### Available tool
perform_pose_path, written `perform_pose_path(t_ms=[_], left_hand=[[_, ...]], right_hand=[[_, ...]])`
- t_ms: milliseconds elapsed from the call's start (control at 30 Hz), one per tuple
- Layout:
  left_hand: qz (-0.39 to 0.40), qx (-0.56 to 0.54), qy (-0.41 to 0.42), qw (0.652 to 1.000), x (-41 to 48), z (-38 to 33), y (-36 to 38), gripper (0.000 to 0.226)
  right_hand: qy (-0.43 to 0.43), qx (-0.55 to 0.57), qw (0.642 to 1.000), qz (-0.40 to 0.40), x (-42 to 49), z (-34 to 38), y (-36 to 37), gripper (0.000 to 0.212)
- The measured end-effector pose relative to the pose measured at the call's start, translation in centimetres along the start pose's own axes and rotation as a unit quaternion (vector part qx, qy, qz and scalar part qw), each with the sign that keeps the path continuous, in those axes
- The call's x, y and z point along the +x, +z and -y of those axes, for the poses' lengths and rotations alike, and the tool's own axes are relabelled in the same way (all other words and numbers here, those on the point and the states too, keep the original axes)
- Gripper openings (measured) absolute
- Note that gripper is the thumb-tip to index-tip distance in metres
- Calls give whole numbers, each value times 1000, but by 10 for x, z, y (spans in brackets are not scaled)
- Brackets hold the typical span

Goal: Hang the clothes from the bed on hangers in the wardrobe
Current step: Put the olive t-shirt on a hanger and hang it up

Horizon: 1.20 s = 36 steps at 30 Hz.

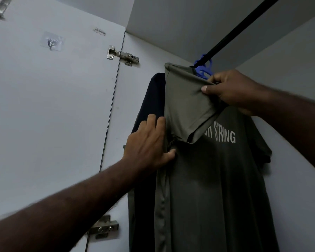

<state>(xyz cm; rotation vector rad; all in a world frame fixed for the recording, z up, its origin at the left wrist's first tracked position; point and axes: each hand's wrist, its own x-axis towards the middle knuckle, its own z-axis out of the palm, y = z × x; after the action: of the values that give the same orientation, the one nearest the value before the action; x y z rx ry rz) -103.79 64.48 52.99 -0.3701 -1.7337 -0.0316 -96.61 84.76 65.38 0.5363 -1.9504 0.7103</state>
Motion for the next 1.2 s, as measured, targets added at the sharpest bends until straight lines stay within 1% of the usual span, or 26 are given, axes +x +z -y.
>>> perform_pose_path(t_ms=[100, 200, 267, 300, 367, 400, 467, 533, 633, 733, 800, 967, 1033, 1100, 1133, 1200], left_hand=[[-23, 4, 30, 999, 3, -3, -2, 64], [-12, -8, 25, 1000, 8, -7, -4, 55], [-7, -25, 21, 999, 8, -7, -4, 42], [-15, -49, 15, 999, 6, -5, -3, 33], [-47, -126, -25, 991, -4, 2, 1, 13], [-68, -168, -54, 982, -10, 8, 4, 12], [-105, -239, -98, 960, -23, 22, 13, 20], [-125, -269, -106, 949, -33, 36, 17, 13], [-129, -242, -57, 960, -39, 51, 16, 11], [-130, -207, 19, 970, -39, 57, 13, 19], [-135, -178, 62, 973, -36, 59, 14, 21], [-121, -113, 118, 979, -27, 60, 15, 12], [-101, -64, 156, 980, -24, 64, 15, 8], [-83, 11, 213, 974, -24, 69, 15, 15], [-78, 37, 228, 970, -25, 70, 14, 18], [-88, 40, 214, 972, -22, 69, 7, 22]], right_hand=[[-8, 30, 1000, 5, 1, 10, 3, 13], [-28, 57, 998, 19, 0, 19, 6, 12], [-45, 106, 992, 44, -5, 24, 5, 11], [-51, 140, 988, 50, -8, 24, 5, 11], [-47, 183, 981, 41, -17, 16, 7, 11], [-36, 185, 982, 32, -21, 8, 9, 12], [1, 157, 987, 25, -28, -18, 15, 12], [48, 130, 990, 28, -32, -42, 23, 13], [94, 134, 987, 5, -32, -63, 39, 14], [94, 112, 989, -17, -26, -70, 55, 18], [92, 86, 992, -28, -21, -73, 63, 19], [101, 49, 992, -60, -12, -78, 79, 20], [106, 47, 991, -69, -10, -78, 81, 20], [106, 45, 991, -75, -10, -76, 82, 20], [104, 39, 991, -77, -9, -76, 83, 20], [104, 23, 992, -73, -8, -75, 86, 21]])
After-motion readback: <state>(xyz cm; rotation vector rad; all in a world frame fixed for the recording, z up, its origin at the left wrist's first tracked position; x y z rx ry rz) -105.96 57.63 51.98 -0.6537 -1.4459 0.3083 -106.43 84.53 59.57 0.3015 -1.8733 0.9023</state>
